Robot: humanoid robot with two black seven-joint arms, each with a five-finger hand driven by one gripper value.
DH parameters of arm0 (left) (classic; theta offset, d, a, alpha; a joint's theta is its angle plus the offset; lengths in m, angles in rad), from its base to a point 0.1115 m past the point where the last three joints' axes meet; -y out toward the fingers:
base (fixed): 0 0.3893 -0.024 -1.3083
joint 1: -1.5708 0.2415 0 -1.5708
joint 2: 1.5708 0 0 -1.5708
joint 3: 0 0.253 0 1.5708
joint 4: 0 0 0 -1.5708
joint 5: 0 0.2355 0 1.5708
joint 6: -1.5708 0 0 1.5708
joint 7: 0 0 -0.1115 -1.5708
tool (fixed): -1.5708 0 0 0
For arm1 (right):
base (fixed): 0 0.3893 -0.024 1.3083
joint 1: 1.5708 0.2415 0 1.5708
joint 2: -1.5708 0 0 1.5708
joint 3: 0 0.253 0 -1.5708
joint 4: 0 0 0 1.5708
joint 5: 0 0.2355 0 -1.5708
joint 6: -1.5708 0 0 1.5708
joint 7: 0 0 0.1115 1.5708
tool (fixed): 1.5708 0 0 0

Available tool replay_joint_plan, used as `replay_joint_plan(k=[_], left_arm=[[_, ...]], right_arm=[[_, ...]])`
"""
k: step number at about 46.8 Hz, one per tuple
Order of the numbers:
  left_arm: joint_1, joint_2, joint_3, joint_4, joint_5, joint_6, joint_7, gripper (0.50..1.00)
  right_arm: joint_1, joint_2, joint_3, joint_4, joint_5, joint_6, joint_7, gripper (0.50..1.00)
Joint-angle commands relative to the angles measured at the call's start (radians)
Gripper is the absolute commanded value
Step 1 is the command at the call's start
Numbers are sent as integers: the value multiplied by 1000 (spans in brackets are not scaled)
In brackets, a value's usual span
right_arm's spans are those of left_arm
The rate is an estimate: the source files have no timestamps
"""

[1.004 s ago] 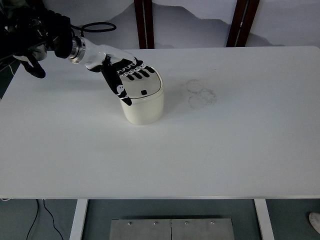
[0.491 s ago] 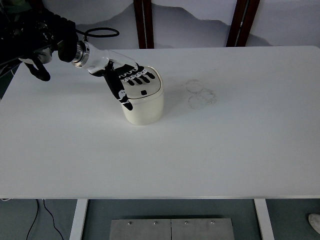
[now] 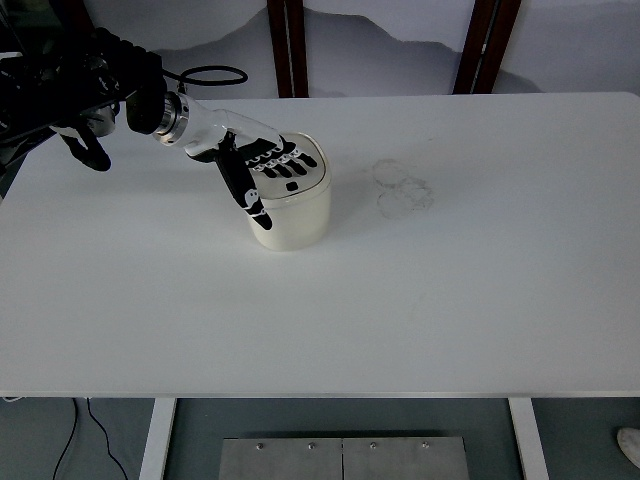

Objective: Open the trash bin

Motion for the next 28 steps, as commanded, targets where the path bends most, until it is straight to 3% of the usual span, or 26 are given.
replay_joint_plan(k=[1,21,28], left_arm=[[1,1,2,-7,0,-1,0,1000],[-16,20,-8,-1,-23,-1,-2,1000],[-27,24,-20,22,-126,-1,-2,1000]], right_arm=[[0,0,0,0,0,0,0,991],[0,0,0,0,0,0,0,991],[0,0,0,0,0,0,0,991]])
